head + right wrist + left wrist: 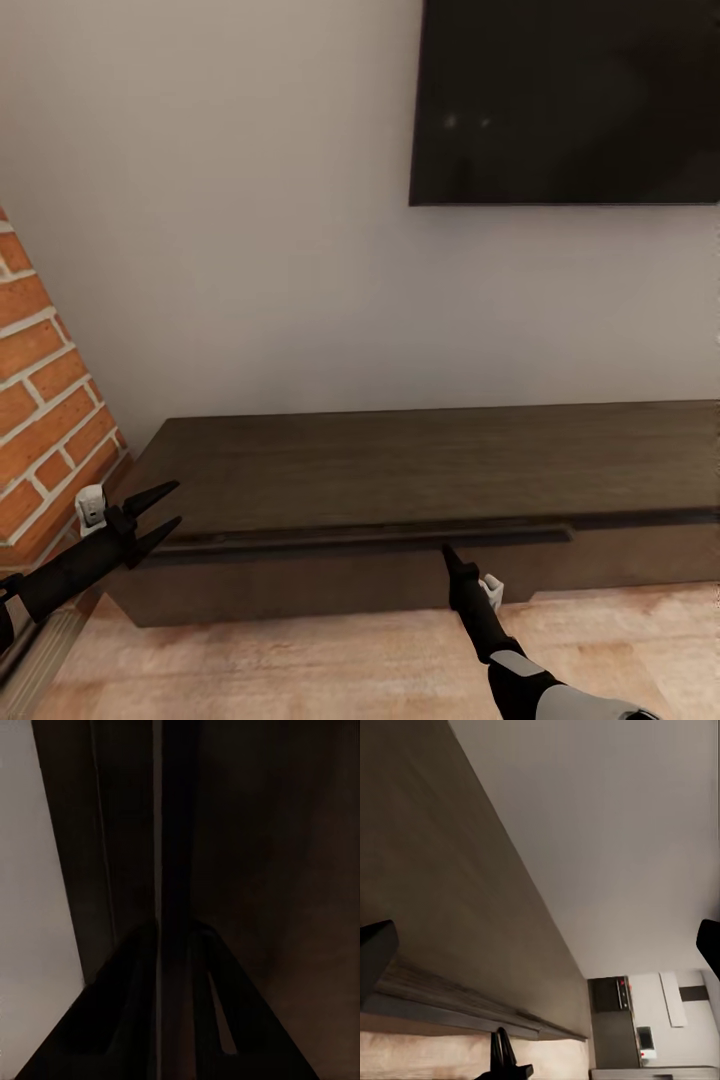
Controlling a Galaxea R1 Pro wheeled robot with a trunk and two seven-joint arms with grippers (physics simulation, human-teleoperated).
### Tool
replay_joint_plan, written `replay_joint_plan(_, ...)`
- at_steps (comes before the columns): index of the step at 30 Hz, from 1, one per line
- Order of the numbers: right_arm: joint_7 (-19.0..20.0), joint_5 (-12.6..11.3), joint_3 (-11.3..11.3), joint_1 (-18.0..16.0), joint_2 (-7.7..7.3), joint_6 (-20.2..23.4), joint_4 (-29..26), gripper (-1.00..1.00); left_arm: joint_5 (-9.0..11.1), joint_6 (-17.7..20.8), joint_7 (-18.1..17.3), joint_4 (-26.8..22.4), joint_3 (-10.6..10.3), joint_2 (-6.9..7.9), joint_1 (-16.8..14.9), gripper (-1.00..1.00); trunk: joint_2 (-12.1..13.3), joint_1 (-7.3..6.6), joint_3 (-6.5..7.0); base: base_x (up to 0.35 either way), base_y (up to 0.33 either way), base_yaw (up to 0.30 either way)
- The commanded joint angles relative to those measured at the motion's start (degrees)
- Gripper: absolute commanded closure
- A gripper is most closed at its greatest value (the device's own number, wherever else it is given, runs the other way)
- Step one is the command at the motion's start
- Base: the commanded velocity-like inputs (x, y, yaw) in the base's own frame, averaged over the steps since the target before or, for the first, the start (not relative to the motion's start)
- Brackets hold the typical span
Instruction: Place each of the two pumpkins and all three candles from the living room inside a cabinet in the living room (use any cabinet), then make sure every cabinet is closed, and position the cauldron so it is next to a table in the living room.
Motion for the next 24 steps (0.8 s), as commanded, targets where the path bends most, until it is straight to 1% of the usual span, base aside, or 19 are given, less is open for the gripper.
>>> replay_joint_plan(1,0.29,-0.66,0.89,0.01,-0.01,0.64,0.25,1.0,-0.49,0.23,-0.5,0.0,0.07,0.0,-0.05,-1.0,-0.02,-0.03,-0.06,-0.241,0.0,0.0)
replay_joint_plan(6,0.49,-0.66,0.88,0.01,-0.01,0.24,0.25,1.0,-0.49,0.22,-0.49,0.01,0.05,-0.03,-0.03,-1.0,-0.02,-0.03,-0.06,-0.284,0.0,0.0)
replay_joint_plan(24,1.12,-0.65,0.88,0.01,-0.01,-0.12,0.25,1.0,-0.49,0.22,-0.51,0.01,0.08,-0.21,-0.05,-1.0,-0.02,-0.03,-0.06,-0.34,0.0,0.0)
